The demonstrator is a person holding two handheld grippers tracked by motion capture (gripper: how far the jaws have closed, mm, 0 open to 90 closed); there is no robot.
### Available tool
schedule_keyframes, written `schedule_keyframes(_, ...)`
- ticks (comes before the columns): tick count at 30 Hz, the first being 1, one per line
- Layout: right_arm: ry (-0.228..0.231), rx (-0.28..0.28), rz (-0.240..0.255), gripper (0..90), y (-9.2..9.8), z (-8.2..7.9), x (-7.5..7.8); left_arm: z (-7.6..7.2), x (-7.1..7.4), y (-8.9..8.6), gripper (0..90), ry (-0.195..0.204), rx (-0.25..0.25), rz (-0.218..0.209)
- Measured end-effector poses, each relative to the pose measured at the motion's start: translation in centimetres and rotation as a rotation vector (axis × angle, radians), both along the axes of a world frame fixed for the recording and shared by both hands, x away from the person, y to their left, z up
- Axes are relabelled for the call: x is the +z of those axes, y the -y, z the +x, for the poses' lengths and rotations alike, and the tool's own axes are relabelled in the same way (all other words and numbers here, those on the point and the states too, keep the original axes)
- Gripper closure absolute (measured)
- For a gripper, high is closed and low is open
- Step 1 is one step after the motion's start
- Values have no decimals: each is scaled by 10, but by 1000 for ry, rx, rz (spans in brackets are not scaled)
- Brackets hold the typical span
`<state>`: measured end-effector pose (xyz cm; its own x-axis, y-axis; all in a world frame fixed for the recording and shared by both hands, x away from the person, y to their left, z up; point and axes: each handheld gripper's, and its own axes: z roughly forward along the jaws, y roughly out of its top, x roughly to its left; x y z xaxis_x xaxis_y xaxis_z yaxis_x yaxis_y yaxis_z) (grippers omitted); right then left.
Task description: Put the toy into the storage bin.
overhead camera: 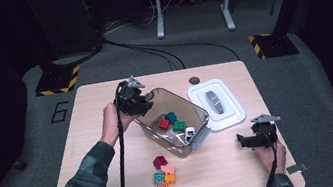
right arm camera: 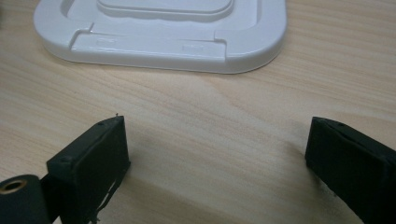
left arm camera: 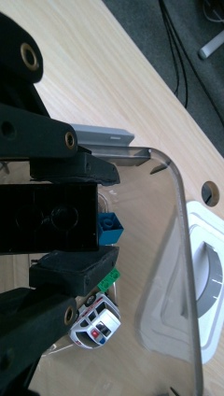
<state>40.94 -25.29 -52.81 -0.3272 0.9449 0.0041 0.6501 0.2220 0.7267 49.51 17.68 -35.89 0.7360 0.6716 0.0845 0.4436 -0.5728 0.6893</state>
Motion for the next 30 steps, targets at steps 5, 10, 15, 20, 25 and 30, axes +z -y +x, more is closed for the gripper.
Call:
schedule_keyframes(5,-1,-2,1,53,0,0,0,1,-13,-1,589,-12,3,4)
schedule_keyframes(10,-2,-3,1,53,0,0,0,1,-20,-3,588,-18,10,8)
schedule_keyframes(15,-2,-3,1,53,0,0,0,3,-27,-5,587,-15,20,10)
schedule_keyframes(20,-1,-3,1,53,0,0,0,5,-29,-5,586,-12,20,17)
schedule_keyframes(25,-1,-2,1,53,0,0,0,6,-30,-5,581,-11,1,27)
schedule_keyframes(30,-2,-3,1,53,0,0,0,5,-30,-4,496,-20,6,33)
